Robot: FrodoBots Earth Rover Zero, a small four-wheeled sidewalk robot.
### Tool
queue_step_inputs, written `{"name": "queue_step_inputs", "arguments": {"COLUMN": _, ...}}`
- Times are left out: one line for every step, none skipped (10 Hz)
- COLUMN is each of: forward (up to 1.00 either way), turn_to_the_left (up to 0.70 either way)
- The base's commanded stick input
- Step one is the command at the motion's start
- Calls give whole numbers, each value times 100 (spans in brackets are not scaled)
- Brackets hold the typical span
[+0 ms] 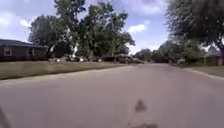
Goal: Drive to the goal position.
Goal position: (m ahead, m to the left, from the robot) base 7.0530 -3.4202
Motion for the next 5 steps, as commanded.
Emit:
{"name": "queue_step_inputs", "arguments": {"forward": 100, "turn_to_the_left": 0}}
{"name": "queue_step_inputs", "arguments": {"forward": 100, "turn_to_the_left": -3}}
{"name": "queue_step_inputs", "arguments": {"forward": 100, "turn_to_the_left": -9}}
{"name": "queue_step_inputs", "arguments": {"forward": 100, "turn_to_the_left": -33}}
{"name": "queue_step_inputs", "arguments": {"forward": 100, "turn_to_the_left": -16}}
